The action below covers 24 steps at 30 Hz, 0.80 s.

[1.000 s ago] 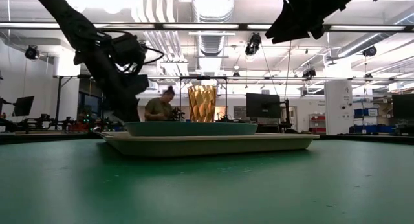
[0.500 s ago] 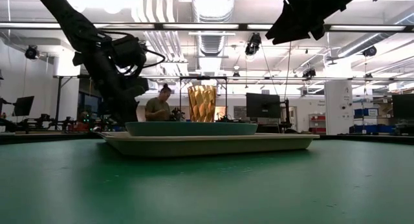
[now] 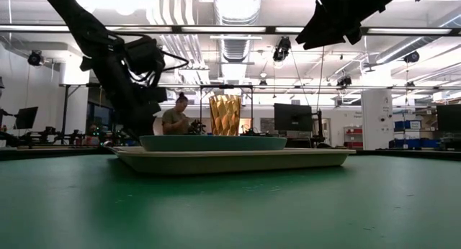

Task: Pick and place plate/cup/fork/spoon on tray
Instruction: Put the orange fork on the white tray under the black spoon

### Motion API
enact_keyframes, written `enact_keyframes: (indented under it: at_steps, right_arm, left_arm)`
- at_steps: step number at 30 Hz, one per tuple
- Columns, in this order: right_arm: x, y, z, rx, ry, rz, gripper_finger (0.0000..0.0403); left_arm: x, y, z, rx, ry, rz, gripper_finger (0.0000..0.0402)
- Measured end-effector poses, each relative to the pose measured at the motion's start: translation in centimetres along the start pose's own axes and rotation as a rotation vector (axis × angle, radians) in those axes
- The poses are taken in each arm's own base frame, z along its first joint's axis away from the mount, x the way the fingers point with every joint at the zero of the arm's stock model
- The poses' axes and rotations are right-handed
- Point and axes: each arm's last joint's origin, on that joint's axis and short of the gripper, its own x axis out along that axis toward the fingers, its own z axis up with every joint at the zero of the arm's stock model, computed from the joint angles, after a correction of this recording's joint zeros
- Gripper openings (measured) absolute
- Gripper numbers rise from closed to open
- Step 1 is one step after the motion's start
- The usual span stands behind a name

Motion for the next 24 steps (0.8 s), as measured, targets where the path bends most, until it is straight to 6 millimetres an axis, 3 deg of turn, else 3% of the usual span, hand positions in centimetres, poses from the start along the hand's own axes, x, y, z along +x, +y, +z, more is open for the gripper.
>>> enact_keyframes:
  at_steps: [12,24]
  right_arm:
    - [0.0,0.0,0.0,0.0,0.0,0.0,0.0199]
    - [0.0,0.0,0.0,-0.004,0.0,0.0,0.0199]
  left_arm:
    - [0.17,-0.05,-0.7,-0.02,0.016,0.014,0.0081]
    - [0.51,-0.27,-0.27,-0.031,-0.031,-0.027,0.0144]
